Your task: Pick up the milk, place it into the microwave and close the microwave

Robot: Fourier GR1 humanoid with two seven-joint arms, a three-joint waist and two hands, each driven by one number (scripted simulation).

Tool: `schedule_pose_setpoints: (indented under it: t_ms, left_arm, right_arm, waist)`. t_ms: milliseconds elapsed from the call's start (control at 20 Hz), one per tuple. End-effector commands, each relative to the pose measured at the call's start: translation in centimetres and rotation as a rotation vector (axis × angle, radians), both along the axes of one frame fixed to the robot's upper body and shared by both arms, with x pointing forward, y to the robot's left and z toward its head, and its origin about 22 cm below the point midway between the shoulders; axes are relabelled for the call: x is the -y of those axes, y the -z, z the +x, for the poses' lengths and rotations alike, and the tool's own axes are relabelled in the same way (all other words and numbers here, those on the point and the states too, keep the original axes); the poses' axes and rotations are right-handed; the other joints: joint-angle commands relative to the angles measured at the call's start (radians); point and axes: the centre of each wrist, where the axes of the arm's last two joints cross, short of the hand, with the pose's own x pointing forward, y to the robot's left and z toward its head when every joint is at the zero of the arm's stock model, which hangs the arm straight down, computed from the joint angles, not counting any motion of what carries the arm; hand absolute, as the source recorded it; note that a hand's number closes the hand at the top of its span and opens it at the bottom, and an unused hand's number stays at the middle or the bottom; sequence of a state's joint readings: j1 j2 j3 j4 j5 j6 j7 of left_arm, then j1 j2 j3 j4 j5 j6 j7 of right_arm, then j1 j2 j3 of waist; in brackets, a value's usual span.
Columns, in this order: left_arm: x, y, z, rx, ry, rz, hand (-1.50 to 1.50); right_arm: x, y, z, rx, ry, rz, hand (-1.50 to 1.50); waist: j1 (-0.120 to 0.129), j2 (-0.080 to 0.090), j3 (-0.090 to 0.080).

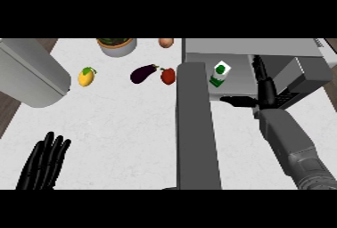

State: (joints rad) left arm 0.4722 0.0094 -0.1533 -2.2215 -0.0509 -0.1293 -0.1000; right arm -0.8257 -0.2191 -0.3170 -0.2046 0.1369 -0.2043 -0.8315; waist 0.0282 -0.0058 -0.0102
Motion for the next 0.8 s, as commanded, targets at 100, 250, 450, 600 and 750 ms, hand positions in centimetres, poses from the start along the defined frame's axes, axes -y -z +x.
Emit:
schedule_pose_setpoints:
  t_ms: [100,250,450,600,750]
  left_arm:
    - [1.2,-0.9,-0.1,-0.013,0.017,-0.021,-1.50]
    - [0.9,-0.2,-0.9,-0.026,0.010,-0.015,-1.50]
    - [0.8,-0.1,-0.5,-0.034,0.055,-0.006,-1.50]
    - [1.3,-0.8,-0.6,-0.037,0.110,-0.018,-1.50]
    - [2.2,1.2,0.8,-0.053,0.213,0.005,-1.50]
  right_arm:
    - [-0.7,4.0,-3.2,-0.102,-0.007,0.050,-1.50]
    - [1.7,7.5,-7.4,-0.102,-0.011,0.096,-1.50]
    - [1.6,7.6,-7.8,-0.113,-0.050,0.177,-1.50]
    - [-0.5,10.9,-11.6,-0.153,-0.051,0.224,-1.50]
    - [0.7,11.0,-12.4,-0.128,-0.090,0.263,-1.50]
  waist:
    - [-0.026,0.004,0.010]
    - [-0.018,0.006,0.011]
    - [-0.030,0.002,0.010]
    - [-0.033,0.001,0.010]
    - [-0.040,0.002,0.009]
